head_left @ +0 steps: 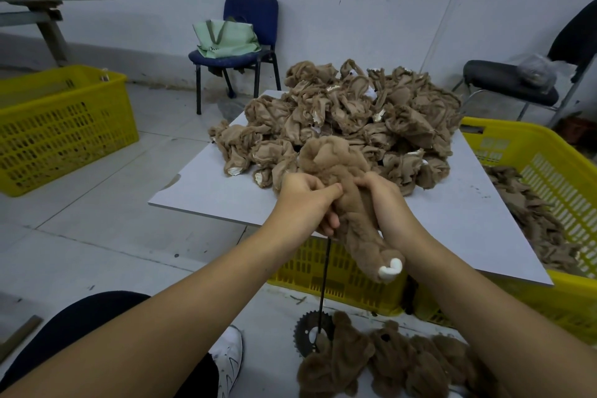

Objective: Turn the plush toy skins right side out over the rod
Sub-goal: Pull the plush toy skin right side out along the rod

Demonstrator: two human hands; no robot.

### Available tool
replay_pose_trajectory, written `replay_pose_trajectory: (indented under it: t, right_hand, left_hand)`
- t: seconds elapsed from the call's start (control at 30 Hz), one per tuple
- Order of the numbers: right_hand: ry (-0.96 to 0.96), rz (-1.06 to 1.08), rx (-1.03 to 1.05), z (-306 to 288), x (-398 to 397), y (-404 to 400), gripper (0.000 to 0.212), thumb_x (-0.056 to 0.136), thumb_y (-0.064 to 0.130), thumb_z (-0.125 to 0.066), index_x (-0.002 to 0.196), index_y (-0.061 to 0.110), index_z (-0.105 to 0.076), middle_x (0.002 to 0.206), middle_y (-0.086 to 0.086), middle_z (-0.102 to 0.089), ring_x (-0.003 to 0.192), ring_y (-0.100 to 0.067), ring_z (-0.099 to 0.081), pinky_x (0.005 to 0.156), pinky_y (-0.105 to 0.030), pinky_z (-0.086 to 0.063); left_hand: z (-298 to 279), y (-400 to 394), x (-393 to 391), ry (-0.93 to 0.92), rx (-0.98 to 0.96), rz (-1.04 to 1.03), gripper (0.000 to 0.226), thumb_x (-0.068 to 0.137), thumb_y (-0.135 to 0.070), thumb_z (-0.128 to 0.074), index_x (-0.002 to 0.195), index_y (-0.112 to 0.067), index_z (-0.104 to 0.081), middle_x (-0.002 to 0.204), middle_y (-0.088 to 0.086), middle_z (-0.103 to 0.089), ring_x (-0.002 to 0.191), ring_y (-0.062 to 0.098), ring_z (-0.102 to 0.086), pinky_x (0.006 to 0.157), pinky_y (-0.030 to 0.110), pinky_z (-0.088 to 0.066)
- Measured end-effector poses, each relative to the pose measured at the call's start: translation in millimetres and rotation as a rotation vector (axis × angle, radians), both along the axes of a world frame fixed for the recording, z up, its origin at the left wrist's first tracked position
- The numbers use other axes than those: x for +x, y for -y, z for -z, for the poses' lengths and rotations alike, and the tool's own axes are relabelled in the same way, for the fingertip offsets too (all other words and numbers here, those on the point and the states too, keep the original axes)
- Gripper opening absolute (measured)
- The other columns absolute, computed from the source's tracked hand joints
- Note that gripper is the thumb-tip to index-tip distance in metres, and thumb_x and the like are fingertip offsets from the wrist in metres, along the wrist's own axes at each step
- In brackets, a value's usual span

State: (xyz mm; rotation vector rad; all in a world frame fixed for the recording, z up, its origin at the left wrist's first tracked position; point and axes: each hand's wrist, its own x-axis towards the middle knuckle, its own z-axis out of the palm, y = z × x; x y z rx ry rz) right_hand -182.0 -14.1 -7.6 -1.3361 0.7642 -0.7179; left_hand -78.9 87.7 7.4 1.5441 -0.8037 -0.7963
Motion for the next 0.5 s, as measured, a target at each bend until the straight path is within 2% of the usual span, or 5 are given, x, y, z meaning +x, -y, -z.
replay_pose_trajectory:
  t: [0.07,0.13,0.27,0.37,0.5]
  right_hand:
    - [0.014,-0.073,0.039,4.5,2.3,-2.6,0.035,0.098,0.033,-0.058,0.081,0.006,-0.074,0.068,-0.015,-0.07,0.066,-0.026,-0.07,0.062,-0.031,-0.058]
    - [0.009,-0.11,0.047,10.4,2.8,-3.2,0.04,0.099,0.039,-0.059,0.079,0.008,-0.076,0.067,-0.015,-0.07,0.064,-0.025,-0.071,0.059,-0.027,-0.057]
    - [-0.088,-0.102,0.055,19.8,10.1,0.5,0.031,0.1,0.032,-0.058,0.079,0.015,-0.072,0.062,-0.007,-0.07,0.055,-0.007,-0.068,0.048,-0.013,-0.049]
    - [-0.269,-0.05,0.016,24.7,18.3,4.7,0.025,0.105,0.013,-0.043,0.092,0.008,-0.064,0.056,-0.008,-0.053,0.043,0.003,-0.056,0.046,-0.004,-0.039]
    - [-0.464,-0.104,-0.092,30.4,18.4,8.5,0.044,0.106,0.016,-0.042,0.063,0.01,-0.051,0.044,0.007,-0.055,0.048,-0.002,-0.055,0.054,-0.011,-0.039]
  left_hand:
    - [0.8,2.2,-0.6,-0.011,0.016,0.0,0.03,0.098,-0.019,-0.062,0.072,-0.004,-0.055,0.048,0.01,-0.059,0.038,0.02,-0.052,0.042,0.024,-0.048]
    - [2.7,3.8,-1.8,-0.02,0.017,-0.009,0.034,0.097,-0.02,-0.062,0.067,-0.008,-0.052,0.046,0.008,-0.057,0.037,0.019,-0.051,0.044,0.026,-0.048]
    - [5.8,5.5,-4.3,-0.049,-0.01,-0.051,0.042,0.098,-0.021,-0.062,0.059,-0.011,-0.05,0.044,0.006,-0.052,0.038,0.018,-0.046,0.045,0.027,-0.043]
    - [4.9,7.0,-3.9,-0.088,0.011,-0.039,0.036,0.101,-0.022,-0.059,0.068,-0.006,-0.056,0.044,0.004,-0.05,0.037,0.016,-0.042,0.042,0.023,-0.039]
    - [6.5,10.3,0.2,-0.117,0.027,0.024,0.033,0.103,-0.021,-0.055,0.073,-0.007,-0.054,0.044,0.002,-0.048,0.037,0.016,-0.04,0.041,0.022,-0.039]
